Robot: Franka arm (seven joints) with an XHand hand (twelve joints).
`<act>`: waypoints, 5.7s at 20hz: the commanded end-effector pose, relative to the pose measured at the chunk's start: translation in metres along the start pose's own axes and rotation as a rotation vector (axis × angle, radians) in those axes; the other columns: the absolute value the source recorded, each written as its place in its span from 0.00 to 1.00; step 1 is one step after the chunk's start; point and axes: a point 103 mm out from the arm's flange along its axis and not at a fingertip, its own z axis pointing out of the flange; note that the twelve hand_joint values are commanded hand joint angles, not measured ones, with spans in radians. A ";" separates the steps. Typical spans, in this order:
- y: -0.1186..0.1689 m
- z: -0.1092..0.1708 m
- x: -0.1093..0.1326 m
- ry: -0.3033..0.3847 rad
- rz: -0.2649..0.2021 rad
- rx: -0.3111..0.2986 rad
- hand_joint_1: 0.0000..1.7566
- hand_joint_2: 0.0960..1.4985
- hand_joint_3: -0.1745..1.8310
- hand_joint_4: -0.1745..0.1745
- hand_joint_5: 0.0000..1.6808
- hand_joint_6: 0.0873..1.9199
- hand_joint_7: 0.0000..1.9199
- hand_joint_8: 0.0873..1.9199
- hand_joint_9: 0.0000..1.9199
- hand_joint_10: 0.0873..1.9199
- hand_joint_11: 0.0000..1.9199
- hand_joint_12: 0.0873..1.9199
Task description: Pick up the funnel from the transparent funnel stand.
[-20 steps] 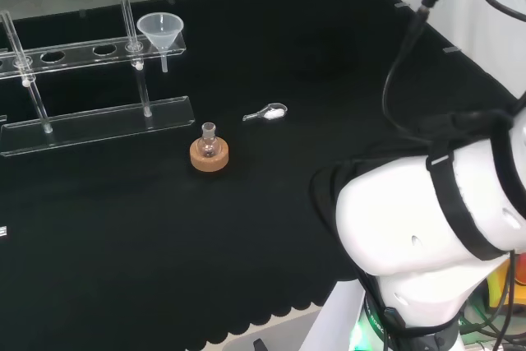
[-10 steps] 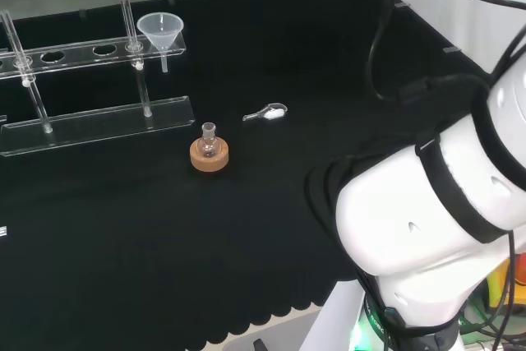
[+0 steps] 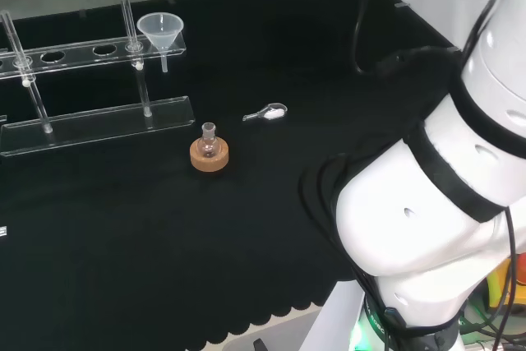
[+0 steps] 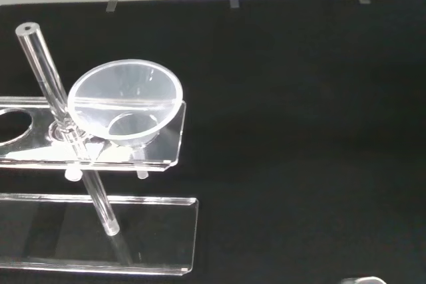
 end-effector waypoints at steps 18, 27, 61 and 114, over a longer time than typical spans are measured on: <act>0.036 0.073 0.059 -0.095 -0.124 0.149 0.17 0.43 0.09 0.32 0.00 0.00 0.05 0.17 0.00 0.22 0.00 0.24; 0.049 0.074 0.058 -0.068 -0.102 0.140 0.17 0.43 0.09 0.33 0.00 0.00 0.05 0.18 0.00 0.24 0.00 0.27; 0.080 0.121 0.072 -0.092 -0.056 0.237 0.17 0.43 0.09 0.31 0.00 0.00 0.03 0.20 0.00 0.21 0.00 0.22; 0.121 0.157 0.039 -0.101 0.036 0.357 0.19 0.45 0.10 0.32 0.13 0.00 0.20 0.24 0.12 0.36 0.00 0.41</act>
